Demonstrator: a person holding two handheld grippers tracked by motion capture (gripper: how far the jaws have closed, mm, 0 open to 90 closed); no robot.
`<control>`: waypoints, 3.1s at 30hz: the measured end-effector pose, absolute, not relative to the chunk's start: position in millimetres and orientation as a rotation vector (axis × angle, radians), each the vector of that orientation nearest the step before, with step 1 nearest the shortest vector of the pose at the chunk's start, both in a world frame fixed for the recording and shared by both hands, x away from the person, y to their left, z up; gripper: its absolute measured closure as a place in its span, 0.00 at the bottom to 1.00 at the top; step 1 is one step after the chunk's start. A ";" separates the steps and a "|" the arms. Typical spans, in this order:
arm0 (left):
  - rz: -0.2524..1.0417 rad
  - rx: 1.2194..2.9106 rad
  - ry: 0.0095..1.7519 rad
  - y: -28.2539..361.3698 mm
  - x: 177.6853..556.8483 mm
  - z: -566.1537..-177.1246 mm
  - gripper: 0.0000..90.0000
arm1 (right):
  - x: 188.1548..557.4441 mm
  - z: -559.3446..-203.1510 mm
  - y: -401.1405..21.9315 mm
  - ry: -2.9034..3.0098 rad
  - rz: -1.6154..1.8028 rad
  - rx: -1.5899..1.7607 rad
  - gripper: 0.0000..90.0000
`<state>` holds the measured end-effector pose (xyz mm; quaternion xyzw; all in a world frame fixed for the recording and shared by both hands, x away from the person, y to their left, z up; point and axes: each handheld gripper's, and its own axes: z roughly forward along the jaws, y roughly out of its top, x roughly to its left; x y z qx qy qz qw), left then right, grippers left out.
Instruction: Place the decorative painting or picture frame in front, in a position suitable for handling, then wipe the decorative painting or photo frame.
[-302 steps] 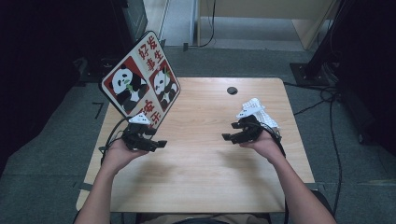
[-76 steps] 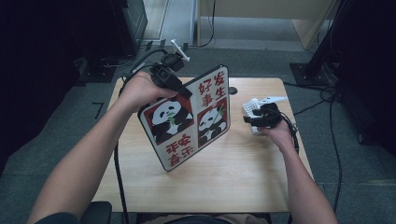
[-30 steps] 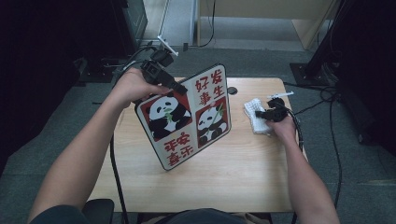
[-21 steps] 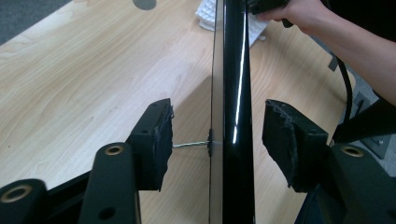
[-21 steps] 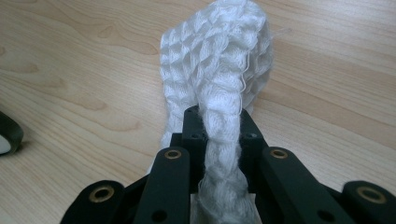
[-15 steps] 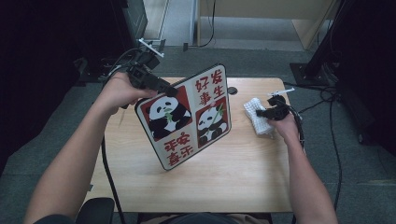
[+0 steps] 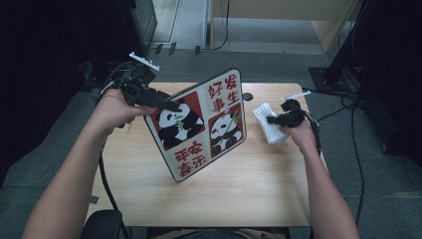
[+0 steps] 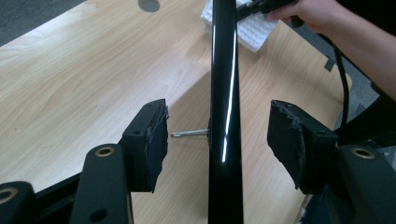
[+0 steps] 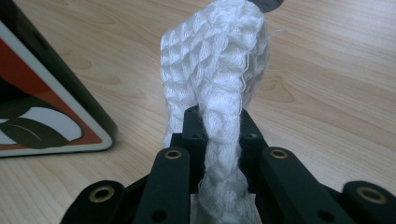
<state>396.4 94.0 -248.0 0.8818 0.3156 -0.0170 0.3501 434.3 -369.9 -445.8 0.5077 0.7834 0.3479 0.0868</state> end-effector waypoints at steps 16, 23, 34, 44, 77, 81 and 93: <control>-0.050 2.243 0.824 111.3 378.7 -272.7 0.41 | 429.8 -425.0 -353.9 2.368 1.040 1.470 0.89; -0.080 2.192 0.814 120.2 369.5 -285.5 0.50 | 433.8 -415.8 -346.0 2.388 1.059 1.451 0.89; -0.085 2.164 0.834 127.1 359.8 -302.9 0.59 | 441.6 -382.6 -337.9 2.399 1.089 1.411 0.88; -0.105 2.141 0.823 128.5 353.5 -317.0 0.70 | 445.4 -344.2 -326.7 2.400 1.138 1.378 0.88; -0.102 2.076 0.799 130.9 355.7 -326.0 0.88 | 459.0 -246.2 -294.4 2.422 1.136 1.314 0.88; -0.111 2.073 0.791 132.3 356.9 -326.9 0.88 | 461.4 -229.5 -285.7 2.409 1.134 1.283 0.88; -0.120 2.069 0.758 134.9 359.8 -328.7 0.88 | 460.8 -195.9 -251.3 2.405 1.194 1.160 0.88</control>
